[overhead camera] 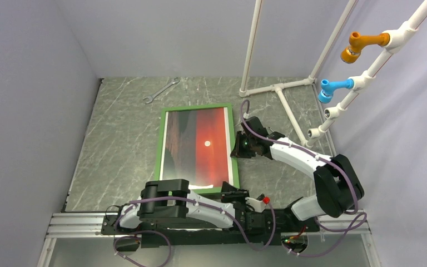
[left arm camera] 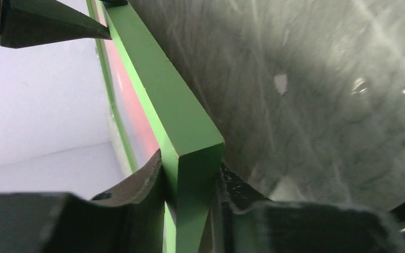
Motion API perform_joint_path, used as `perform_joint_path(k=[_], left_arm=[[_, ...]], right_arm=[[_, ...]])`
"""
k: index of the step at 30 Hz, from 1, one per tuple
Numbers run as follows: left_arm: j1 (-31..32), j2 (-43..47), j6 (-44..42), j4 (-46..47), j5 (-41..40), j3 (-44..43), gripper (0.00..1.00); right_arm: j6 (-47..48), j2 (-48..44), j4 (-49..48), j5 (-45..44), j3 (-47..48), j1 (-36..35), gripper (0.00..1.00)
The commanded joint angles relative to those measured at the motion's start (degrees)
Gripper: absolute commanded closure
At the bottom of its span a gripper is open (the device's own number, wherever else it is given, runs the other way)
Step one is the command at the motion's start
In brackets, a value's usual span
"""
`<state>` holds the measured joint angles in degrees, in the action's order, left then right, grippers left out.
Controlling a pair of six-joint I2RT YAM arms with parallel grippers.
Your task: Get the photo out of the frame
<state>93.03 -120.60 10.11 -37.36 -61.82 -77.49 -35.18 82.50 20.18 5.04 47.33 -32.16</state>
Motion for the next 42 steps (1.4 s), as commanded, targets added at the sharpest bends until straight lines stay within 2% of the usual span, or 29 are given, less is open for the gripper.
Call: perform_joint_path(k=[1, 2, 3, 4, 8, 11, 13, 15, 20, 26, 31, 38, 42], left_arm=[[0.13, 1.56, 4.31, -2.46, -5.68, -2.84, 0.81], [0.33, 1.93, 4.79, -2.82, -6.18, -2.92, 0.83], [0.48, 2.22, 5.45, -3.44, -6.41, -3.03, 0.94], [0.6, 2.45, 7.31, -4.83, -6.66, -3.39, 0.99], [0.7, 2.8, 15.83, -14.56, -7.99, -6.29, 1.0], [0.67, 3.94, 19.18, -17.38, -7.95, -6.94, 1.0], [0.76, 5.22, 20.72, -18.02, -7.38, -6.94, 1.0], [0.75, 6.93, 21.06, -17.17, -6.5, -6.37, 1.0], [0.8, 12.7, 20.04, -14.35, -3.96, -5.52, 1.0], [0.7, 22.85, 16.46, -8.12, -1.86, -2.68, 1.0], [0.66, 31.82, 11.99, -0.04, 1.5, 0.82, 1.0], [0.53, 45.12, 5.05, 15.97, 9.12, 8.78, 1.0], [-0.4, 50.51, 4.92, 20.58, 13.8, 12.28, 1.0]], right_arm=[[1.32, -2.75, -0.99, 3.68, 3.85, -0.27, 1.0], [2.07, -2.73, -0.28, 3.23, 4.33, -0.23, 0.98], [2.63, -2.8, 0.36, 2.45, 4.87, -0.15, 0.93], [3.37, -3.0, 1.1, 2.09, 5.4, -0.25, 0.89], [5.72, -5.54, 3.35, -0.47, 7.1, -0.19, 0.56], [6.63, -8.45, 4.23, -2.63, 7.63, -0.05, 0.31], [6.56, -10.12, 5.23, -3.15, 8.21, 0.46, 0.1], [6.71, -11.71, 5.88, -2.68, 8.7, 1.56, 0.03], [7.08, -16.49, 8.85, -2.95, 10.75, 4.28, 0.0], [8.38, -21.22, 10.06, -7.55, 11.85, 5.5, 0.0], [9.06, -21.69, 10.47, -7.83, 11.99, 5.79, 0.01], [9.28, -21.71, 9.76, -7.83, 11.49, 5.72, 0.01], [9.17, -21.83, 9.49, -8.05, 11.06, 5.8, 0.01]])
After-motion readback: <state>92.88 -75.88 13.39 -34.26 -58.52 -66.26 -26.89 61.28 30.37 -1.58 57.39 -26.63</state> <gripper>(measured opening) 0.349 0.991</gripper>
